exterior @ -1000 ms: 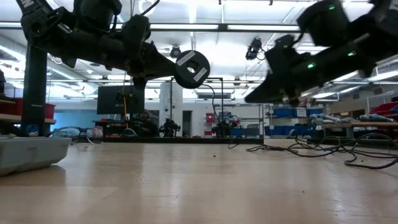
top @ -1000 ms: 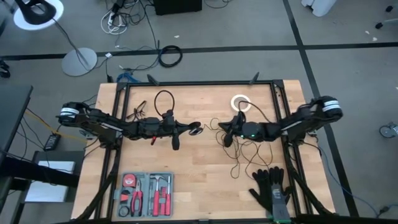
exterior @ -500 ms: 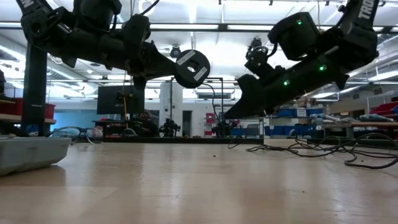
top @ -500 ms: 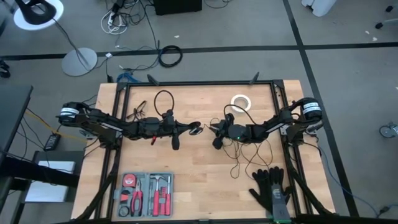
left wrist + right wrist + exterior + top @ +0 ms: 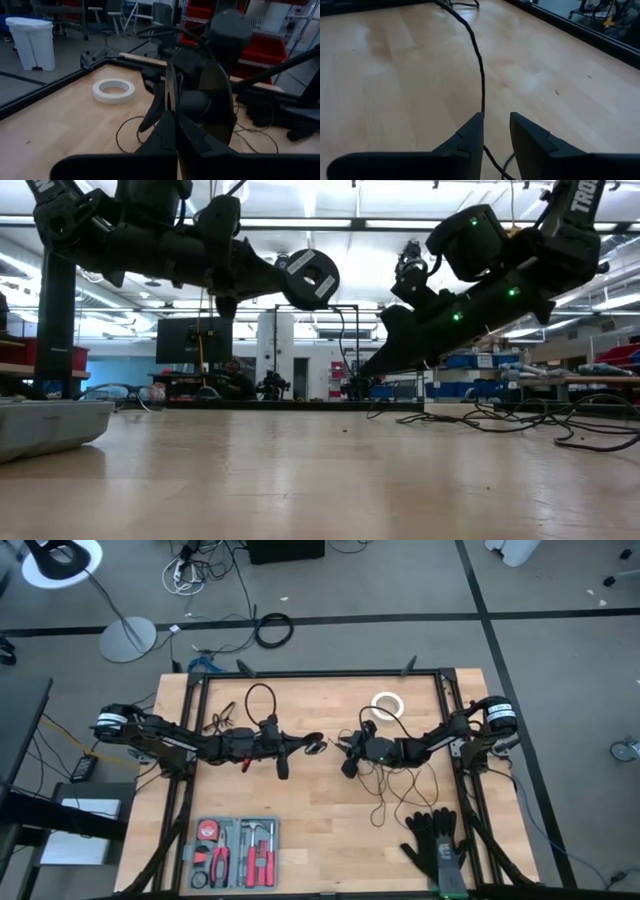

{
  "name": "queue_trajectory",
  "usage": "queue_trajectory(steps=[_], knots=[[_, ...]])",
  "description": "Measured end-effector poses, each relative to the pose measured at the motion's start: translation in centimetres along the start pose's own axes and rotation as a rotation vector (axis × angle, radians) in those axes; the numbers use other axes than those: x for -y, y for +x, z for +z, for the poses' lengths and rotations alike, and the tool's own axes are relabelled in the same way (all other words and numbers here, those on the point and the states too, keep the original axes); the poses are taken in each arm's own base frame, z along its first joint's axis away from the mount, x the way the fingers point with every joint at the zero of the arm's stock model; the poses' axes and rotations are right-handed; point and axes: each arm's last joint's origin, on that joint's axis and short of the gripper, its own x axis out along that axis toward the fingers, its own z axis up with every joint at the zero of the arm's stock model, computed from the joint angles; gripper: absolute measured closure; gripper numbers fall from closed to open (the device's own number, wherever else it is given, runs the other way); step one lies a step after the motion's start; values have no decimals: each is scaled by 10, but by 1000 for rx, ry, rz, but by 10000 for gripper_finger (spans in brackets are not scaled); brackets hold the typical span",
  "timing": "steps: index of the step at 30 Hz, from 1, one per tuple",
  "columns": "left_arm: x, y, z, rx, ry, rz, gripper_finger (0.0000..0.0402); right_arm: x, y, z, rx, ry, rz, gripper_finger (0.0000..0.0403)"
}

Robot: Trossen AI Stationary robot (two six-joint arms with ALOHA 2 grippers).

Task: Coil cords
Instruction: Coil the black wire on the black spool

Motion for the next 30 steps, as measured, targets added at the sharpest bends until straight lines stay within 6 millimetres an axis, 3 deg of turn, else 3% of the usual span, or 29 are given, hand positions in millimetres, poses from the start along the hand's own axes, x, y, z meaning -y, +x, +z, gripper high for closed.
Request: queue_trajectory(steps=[30], knots=[[1,0,4,45,-14,-9,401,5,5,6,-2,70,152,317]])
